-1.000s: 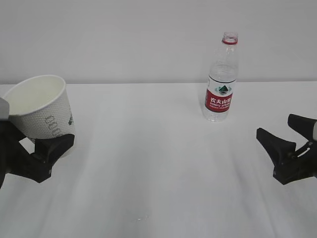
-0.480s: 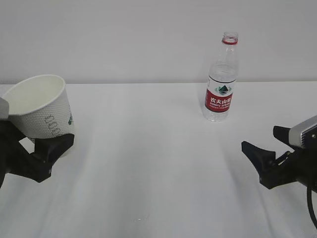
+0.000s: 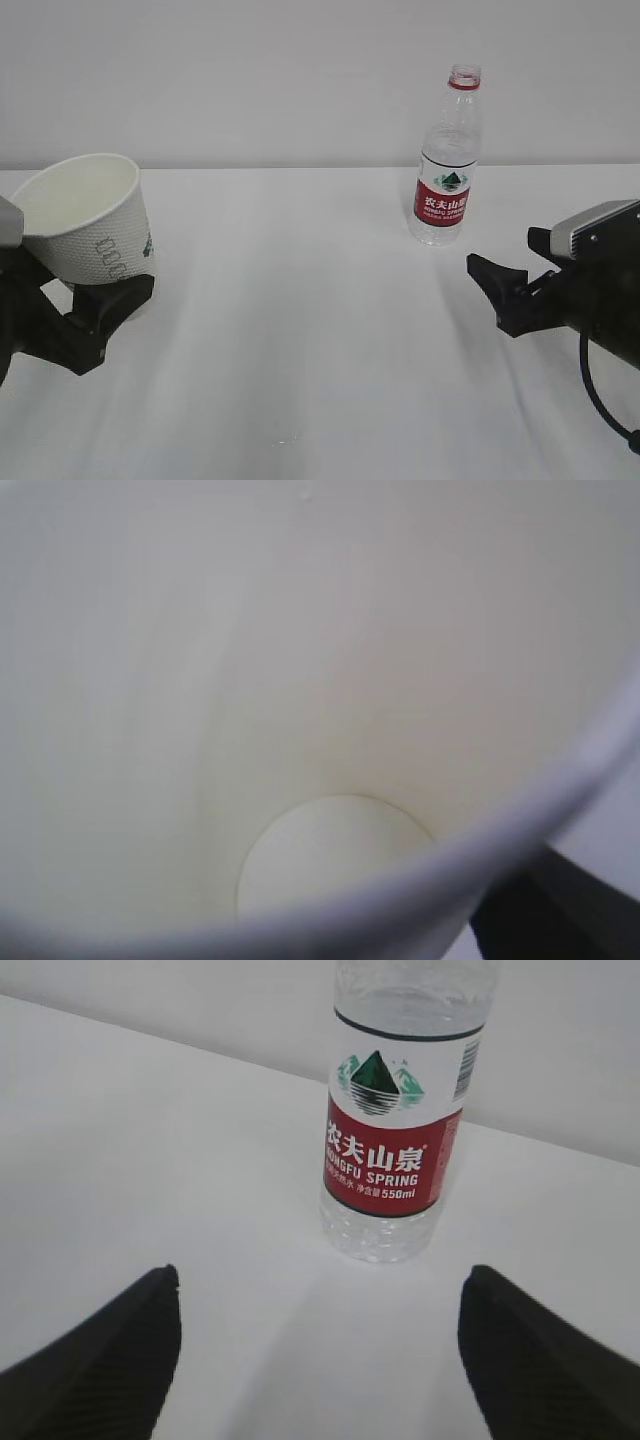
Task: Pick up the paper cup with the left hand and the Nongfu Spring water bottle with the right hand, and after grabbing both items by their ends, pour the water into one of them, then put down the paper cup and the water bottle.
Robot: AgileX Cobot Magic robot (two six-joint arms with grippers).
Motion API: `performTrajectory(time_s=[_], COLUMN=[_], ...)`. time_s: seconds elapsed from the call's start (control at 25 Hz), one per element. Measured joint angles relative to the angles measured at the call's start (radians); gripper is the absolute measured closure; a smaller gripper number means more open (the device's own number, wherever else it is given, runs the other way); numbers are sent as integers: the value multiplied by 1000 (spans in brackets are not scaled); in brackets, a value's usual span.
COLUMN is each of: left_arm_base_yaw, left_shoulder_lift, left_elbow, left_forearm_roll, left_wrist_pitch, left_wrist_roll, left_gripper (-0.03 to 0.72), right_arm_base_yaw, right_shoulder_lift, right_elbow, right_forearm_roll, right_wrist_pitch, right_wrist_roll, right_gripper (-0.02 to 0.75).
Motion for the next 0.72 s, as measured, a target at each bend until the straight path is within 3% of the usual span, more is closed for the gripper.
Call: performTrajectory(time_s=[0.72], left_arm_base_yaw=[0], left_shoulder_lift=[0], left_elbow=[0], left_forearm_roll=[33], left_wrist_pitch=[43], left_wrist_roll=[0], left_gripper=[119], right_arm_base_yaw=[0], right_shoulder_lift=[203], right_elbow=[-215], right_forearm_roll=[0], right_wrist_pitch=[0], right_wrist_roll=[47], right_gripper=[78])
